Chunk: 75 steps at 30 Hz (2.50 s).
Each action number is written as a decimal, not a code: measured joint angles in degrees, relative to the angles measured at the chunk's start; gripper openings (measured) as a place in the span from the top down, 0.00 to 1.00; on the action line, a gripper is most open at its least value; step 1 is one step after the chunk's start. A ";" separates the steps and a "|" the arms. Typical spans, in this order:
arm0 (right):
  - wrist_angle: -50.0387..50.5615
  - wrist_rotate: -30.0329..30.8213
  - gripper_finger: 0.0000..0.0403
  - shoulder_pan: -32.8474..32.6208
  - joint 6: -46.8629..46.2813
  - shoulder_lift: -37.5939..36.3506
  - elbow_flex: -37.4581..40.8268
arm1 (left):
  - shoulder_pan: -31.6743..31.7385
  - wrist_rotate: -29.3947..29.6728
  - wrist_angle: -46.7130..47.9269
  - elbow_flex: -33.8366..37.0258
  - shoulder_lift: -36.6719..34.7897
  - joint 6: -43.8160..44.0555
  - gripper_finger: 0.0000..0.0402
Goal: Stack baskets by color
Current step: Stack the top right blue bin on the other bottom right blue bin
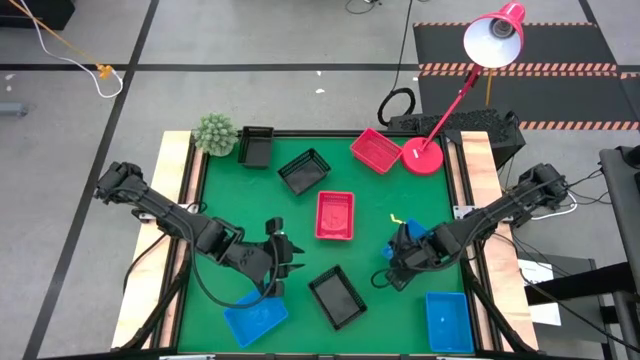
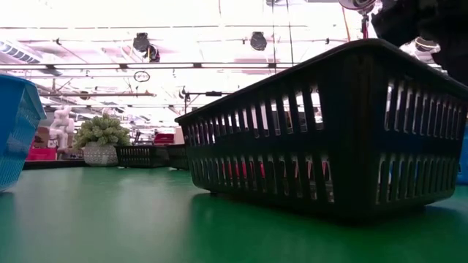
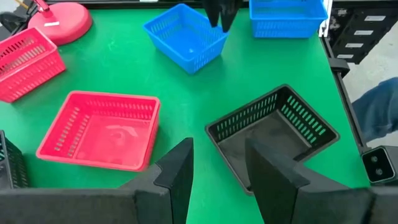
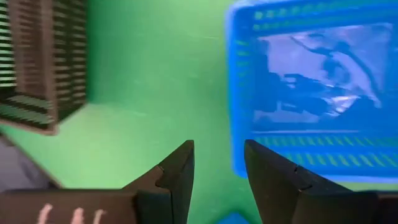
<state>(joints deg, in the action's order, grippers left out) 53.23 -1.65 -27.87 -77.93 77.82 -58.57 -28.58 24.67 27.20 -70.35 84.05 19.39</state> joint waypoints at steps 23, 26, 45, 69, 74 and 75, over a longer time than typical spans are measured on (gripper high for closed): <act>-1.88 4.57 0.66 0.93 3.70 9.58 0.00 | 1.84 0.44 -0.90 0.02 0.00 -0.17 0.63; -2.13 4.53 0.66 0.93 2.79 10.14 0.00 | 1.36 0.46 -0.94 0.02 0.00 0.27 0.63; -0.58 0.10 0.98 0.03 2.35 10.08 -2.00 | -6.07 1.04 -0.91 0.02 0.03 2.98 0.63; 20.60 9.07 1.00 -18.62 0.94 10.08 -26.58 | -9.95 8.01 -0.24 0.04 0.07 4.92 0.63; 21.14 8.99 1.00 -21.75 2.41 10.08 -27.94 | -7.19 8.02 -0.26 0.04 0.07 3.84 0.63; 21.31 8.96 1.00 -22.43 2.70 10.08 -28.53 | -6.48 8.02 -0.30 0.04 0.07 3.64 0.63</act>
<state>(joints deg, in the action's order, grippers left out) 74.54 7.31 -50.31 -75.24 87.90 -87.10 -35.06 32.69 26.90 -70.30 84.12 23.03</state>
